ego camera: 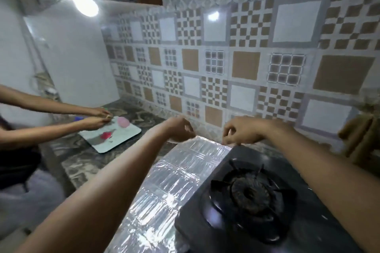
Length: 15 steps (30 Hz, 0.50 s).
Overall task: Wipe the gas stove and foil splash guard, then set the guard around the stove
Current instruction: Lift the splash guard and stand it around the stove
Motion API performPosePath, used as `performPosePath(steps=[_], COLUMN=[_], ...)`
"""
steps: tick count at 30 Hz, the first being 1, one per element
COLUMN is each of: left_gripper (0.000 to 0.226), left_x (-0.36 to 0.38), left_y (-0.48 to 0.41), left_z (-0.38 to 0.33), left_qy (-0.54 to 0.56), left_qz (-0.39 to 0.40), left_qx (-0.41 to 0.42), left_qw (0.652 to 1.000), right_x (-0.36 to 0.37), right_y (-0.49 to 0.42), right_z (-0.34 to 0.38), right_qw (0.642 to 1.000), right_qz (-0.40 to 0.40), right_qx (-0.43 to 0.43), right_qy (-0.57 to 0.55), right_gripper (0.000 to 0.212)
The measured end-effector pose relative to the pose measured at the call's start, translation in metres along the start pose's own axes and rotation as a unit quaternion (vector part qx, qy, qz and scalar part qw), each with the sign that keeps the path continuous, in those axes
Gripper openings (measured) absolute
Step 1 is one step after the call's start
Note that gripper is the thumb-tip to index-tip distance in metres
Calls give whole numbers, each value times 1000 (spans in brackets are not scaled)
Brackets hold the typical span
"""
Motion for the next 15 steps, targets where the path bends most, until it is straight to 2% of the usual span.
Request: performPosePath(steps=[2, 6, 10, 15], left_gripper=[31, 35, 34, 44], left_x=[-2, 15, 40, 91], left_y=[29, 66, 103, 124], left_z=[53, 137, 201, 263], left_qy=[-20, -15, 0, 8], left_qz=[15, 57, 92, 158], left_qx=[-56, -149, -200, -254], left_qw=[998, 987, 975, 954], right_x=[19, 58, 114, 174], right_y=[-29, -76, -131, -187], right_z=[45, 98, 133, 155], right_qw=[999, 992, 979, 962], right_qz=[16, 24, 47, 92], right_qx=[-49, -104, -139, -161], right_qy=[11, 68, 143, 202], right_gripper=[26, 30, 41, 57])
Point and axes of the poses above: each hand's wrist, its own y-axis away from the middle knuckle, its own x-axis out of the palm, z = x × y, the point moved 4 cm from there along -y, towards the middle knuckle, and after that the axes turned 6 degrees about -z, right-handed, at the moved point
